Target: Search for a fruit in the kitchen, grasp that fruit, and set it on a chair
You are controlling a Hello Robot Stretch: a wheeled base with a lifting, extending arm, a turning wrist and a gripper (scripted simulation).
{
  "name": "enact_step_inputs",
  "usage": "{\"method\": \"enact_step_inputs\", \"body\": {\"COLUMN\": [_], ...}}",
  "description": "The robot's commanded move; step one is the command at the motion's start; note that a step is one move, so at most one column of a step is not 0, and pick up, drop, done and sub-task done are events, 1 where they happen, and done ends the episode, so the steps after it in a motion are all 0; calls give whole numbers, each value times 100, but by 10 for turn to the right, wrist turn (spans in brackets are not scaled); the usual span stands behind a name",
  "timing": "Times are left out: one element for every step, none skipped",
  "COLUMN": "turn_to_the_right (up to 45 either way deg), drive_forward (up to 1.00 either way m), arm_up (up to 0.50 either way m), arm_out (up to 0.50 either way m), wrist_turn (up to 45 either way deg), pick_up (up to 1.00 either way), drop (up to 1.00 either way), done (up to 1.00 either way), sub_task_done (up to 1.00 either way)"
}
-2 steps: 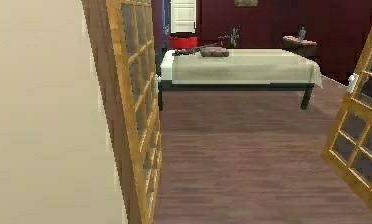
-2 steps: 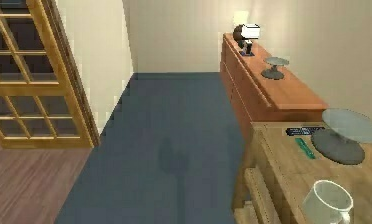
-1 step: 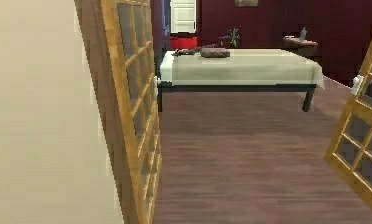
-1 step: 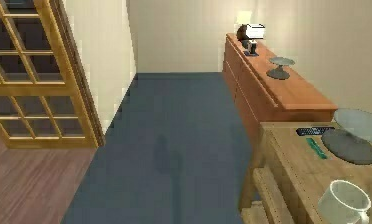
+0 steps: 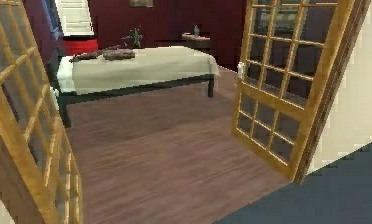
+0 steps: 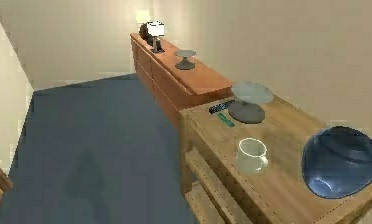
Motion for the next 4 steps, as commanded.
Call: {"method": "enact_step_inputs", "body": {"turn_to_the_right": [30, 0, 0, 0], "drive_forward": [0, 100, 100, 70], "arm_up": [0, 0, 0, 0], "arm_out": [0, 0, 0, 0], "wrist_turn": [0, 0, 0, 0], "pick_up": [0, 0, 0, 0], "drop": [0, 0, 0, 0], "done": [0, 0, 0, 0], "sub_task_done": [0, 0, 0, 0]}}
